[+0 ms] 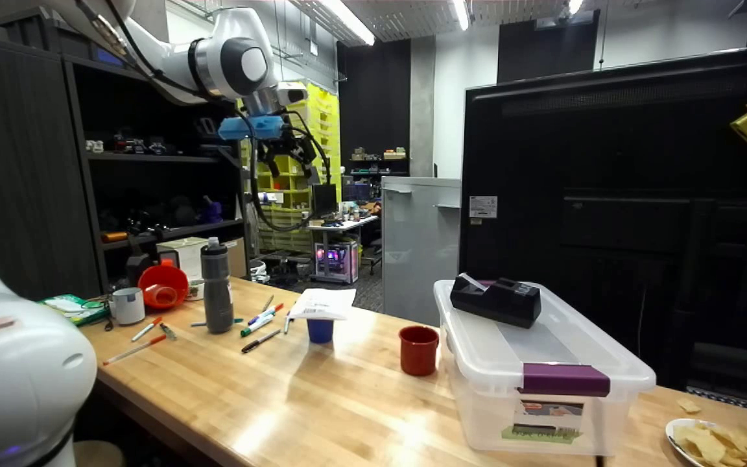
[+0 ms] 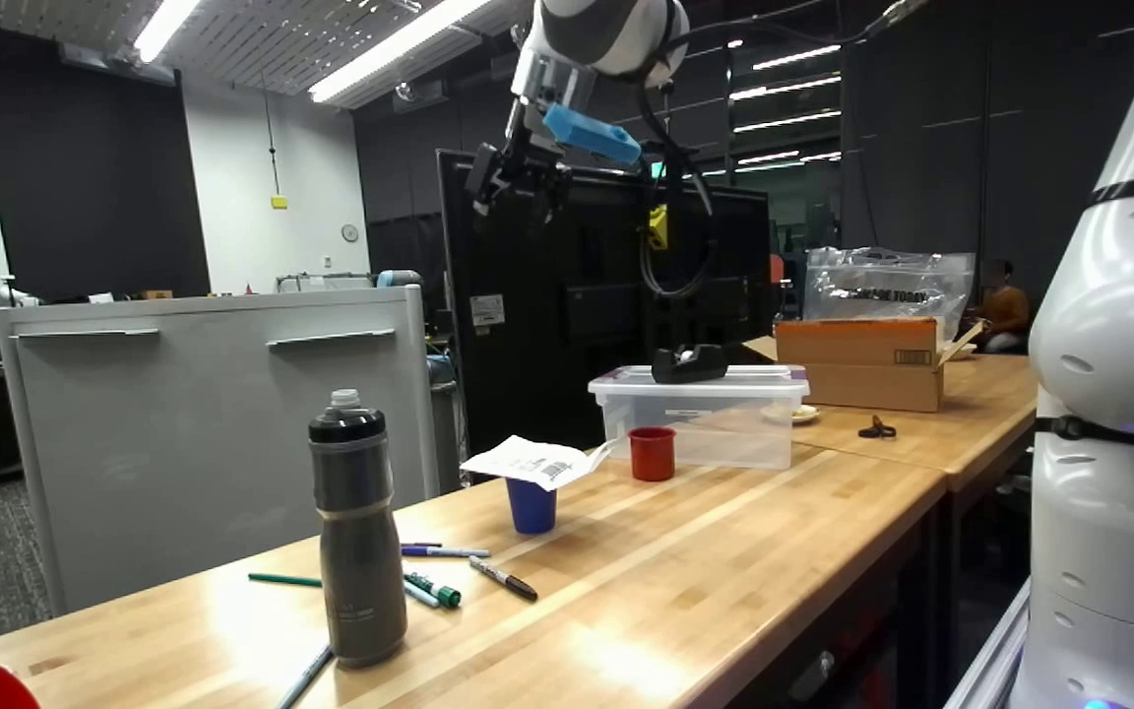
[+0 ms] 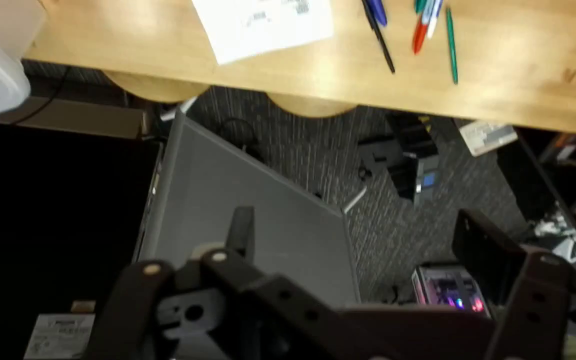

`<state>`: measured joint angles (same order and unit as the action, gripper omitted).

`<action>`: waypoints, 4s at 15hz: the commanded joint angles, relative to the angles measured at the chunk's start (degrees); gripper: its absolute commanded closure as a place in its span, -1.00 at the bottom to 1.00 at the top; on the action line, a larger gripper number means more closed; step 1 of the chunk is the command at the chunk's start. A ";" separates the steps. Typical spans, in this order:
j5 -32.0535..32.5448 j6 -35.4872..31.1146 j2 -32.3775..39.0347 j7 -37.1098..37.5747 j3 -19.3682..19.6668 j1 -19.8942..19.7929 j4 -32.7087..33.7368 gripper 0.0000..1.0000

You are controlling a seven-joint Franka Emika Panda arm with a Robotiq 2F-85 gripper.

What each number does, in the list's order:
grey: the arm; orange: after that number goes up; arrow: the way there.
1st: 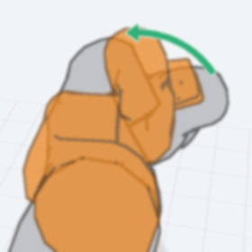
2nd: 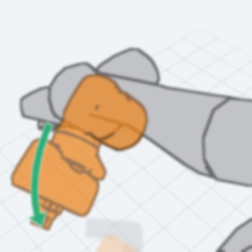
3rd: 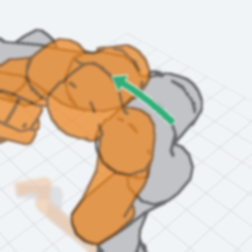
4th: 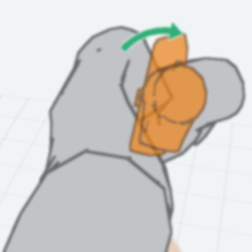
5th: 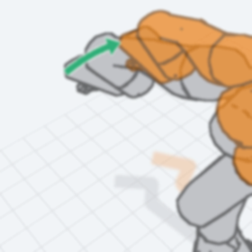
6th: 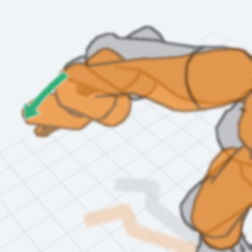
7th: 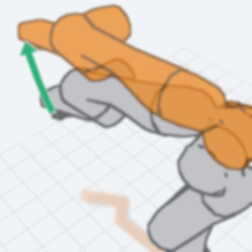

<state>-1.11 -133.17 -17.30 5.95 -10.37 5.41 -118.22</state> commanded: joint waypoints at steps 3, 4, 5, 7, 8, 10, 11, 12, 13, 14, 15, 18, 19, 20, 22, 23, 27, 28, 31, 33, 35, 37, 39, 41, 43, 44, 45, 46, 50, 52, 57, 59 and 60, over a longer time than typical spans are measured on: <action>-7.76 -13.05 2.64 1.22 3.06 0.78 5.02 -1.00; -9.32 -15.20 3.34 1.59 3.65 0.62 6.36 -1.00; -10.76 -17.37 4.03 1.91 4.13 0.59 7.44 -1.00; -13.90 -20.51 5.41 3.28 5.19 0.43 9.89 -1.00; -15.66 -21.24 6.16 4.29 5.70 0.40 11.30 -1.00; -18.69 -23.37 7.77 5.92 6.41 0.36 13.90 -1.00; -19.88 -24.07 8.51 6.62 6.68 0.30 15.06 -1.00; -21.17 -24.24 9.25 7.35 6.99 0.26 16.48 -1.00; -21.96 -24.55 10.07 8.12 7.12 0.13 17.82 -1.00; -22.61 -24.59 10.78 9.05 7.27 -0.07 19.12 -1.00; -23.13 -24.49 11.54 9.90 7.39 -0.23 20.37 -1.00; -21.85 -23.38 10.81 9.62 7.16 -0.56 19.17 -1.00; -21.88 -22.58 11.20 9.73 7.18 -0.59 19.79 -1.00; -21.89 -22.25 11.43 9.85 7.17 -0.60 20.09 -1.00; -21.89 -22.00 11.60 9.98 7.15 -0.57 20.26 -1.00; -21.90 -21.96 11.61 10.01 7.15 -0.56 20.27 -1.00; -21.90 -21.90 11.62 10.05 7.15 -0.58 20.33 -1.00; -21.90 -21.89 11.62 10.05 7.15 -0.57 20.33 -1.00; -22.96 -22.38 11.73 9.84 7.26 -0.46 20.30 -1.00; -25.15 -23.78 12.24 10.14 7.73 -0.27 19.86 -1.00; -28.38 -23.68 13.38 12.62 8.26 -0.71 19.70 -1.00; -31.07 -22.43 14.88 15.75 8.86 -1.72 19.62 -1.00; -32.60 -21.90 16.69 18.75 9.59 -2.83 19.49 -1.00; -33.36 -21.83 18.61 21.68 10.25 -4.09 19.27 -1.00; -33.51 -22.03 20.59 24.35 10.91 -5.24 19.32 -1.00; -33.84 -22.01 21.60 25.36 11.19 -5.74 19.55 -1.00; -33.74 -22.38 22.44 26.56 11.55 -6.24 19.51 -1.00; -33.65 -22.72 23.07 27.69 11.91 -6.70 19.25 -1.00; -33.61 -23.08 26.32 31.02 12.83 -8.00 19.52 -1.00; -34.43 -22.90 27.54 31.44 12.69 -8.50 19.51 -1.00; -35.24 -25.66 28.20 31.12 12.81 -8.48 17.49 -1.00; -33.59 -29.81 28.25 31.90 13.44 -8.02 16.19 -1.00; -32.96 -32.53 28.22 32.20 13.67 -7.76 15.16 -1.00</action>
<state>-35.37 -160.47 11.78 36.59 2.54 -3.11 -100.45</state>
